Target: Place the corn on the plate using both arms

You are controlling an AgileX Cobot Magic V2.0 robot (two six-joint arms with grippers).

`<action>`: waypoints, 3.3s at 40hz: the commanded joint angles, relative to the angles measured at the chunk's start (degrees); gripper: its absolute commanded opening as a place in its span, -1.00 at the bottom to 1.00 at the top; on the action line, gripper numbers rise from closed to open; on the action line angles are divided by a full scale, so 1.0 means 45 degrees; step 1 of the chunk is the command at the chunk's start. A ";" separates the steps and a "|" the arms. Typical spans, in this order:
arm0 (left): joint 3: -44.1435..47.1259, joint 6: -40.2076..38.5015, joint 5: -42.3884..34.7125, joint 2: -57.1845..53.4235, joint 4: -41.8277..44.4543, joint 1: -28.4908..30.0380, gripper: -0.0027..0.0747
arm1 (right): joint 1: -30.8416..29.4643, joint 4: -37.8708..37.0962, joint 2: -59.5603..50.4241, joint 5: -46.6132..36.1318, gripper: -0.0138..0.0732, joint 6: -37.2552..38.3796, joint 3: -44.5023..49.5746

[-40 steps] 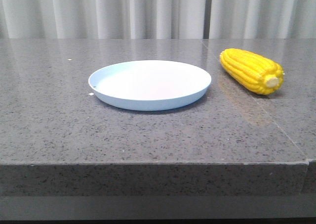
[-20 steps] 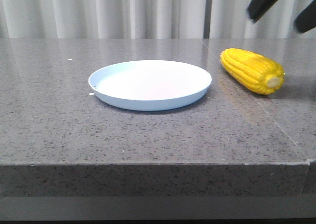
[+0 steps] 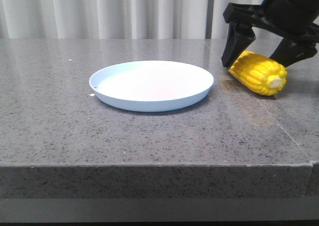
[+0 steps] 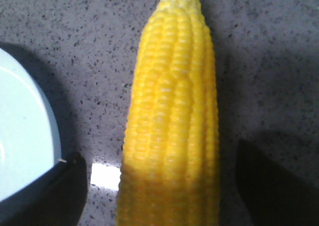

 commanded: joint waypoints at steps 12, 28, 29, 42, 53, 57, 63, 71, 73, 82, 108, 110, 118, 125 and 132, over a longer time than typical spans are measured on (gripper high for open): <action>-0.0328 -0.0117 -0.1019 0.0131 -0.0002 0.0030 -0.98 | -0.0063 0.0100 -0.0604 -0.0948 -0.17 -0.0185 -0.0409; -0.0328 -0.0117 -0.1019 0.0131 -0.0002 0.0030 -0.98 | 0.1756 -0.2094 -0.1595 0.1065 -0.17 0.1174 -0.2476; -0.0328 -0.0117 -0.1019 0.0131 -0.0002 0.0030 -0.98 | 0.2101 -0.2348 -0.1595 0.1034 -0.17 0.1418 -0.2572; -0.0328 -0.0117 -0.1019 0.0131 -0.0002 0.0030 -0.98 | 0.5458 -0.6799 -0.0244 0.1602 -0.17 0.6382 -0.3741; -0.0328 -0.0117 -0.1019 0.0131 -0.0002 0.0030 -0.98 | 0.6039 -0.7430 0.1119 0.1402 -0.16 0.7783 -0.3795; -0.0328 -0.0117 -0.1019 0.0131 -0.0002 0.0030 -0.98 | 0.6039 -0.7430 0.1210 0.1443 0.02 0.7783 -0.3795; -0.0328 -0.0117 -0.1019 0.0131 -0.0002 0.0030 -0.98 | 0.6039 -0.7430 0.1178 0.1401 0.59 0.7783 -0.3795; -0.0328 -0.0117 -0.1019 0.0131 -0.0002 0.0030 -0.98 | 0.6039 -0.7696 0.0619 0.1372 0.84 0.7783 -0.3890; -0.0328 -0.0117 -0.1019 0.0131 -0.0002 0.0030 -0.98 | 0.5973 -0.7865 0.0378 0.1674 0.84 0.7783 -0.4105; -0.0328 -0.0117 -0.1019 0.0131 -0.0002 0.0030 -0.98 | 0.5196 -0.7904 -0.0352 0.3231 0.38 0.7783 -0.5249; -0.0328 -0.0117 -0.1019 0.0131 -0.0002 0.0030 -0.98 | 0.1754 -0.8373 -0.2446 0.4465 -0.83 0.7636 -0.4405; -0.0328 -0.0117 -0.1019 0.0131 -0.0002 0.0030 -0.98 | 0.1263 -0.8361 -0.2964 0.4388 -0.83 0.7455 -0.3819; -0.0328 -0.0117 -0.1019 0.0131 -0.0002 0.0030 -0.98 | 0.0375 -0.8359 -0.5664 0.3505 -0.83 0.7046 -0.0675; -0.0328 -0.0117 -0.1019 0.0131 -0.0002 0.0030 -0.98 | 0.0459 -0.8343 -0.8385 0.2249 -0.83 0.6915 0.2040; -0.0328 -0.0117 -0.1019 0.0131 -0.0002 0.0030 -0.98 | 0.0465 -0.8447 -1.1138 0.0994 -0.83 0.6726 0.4595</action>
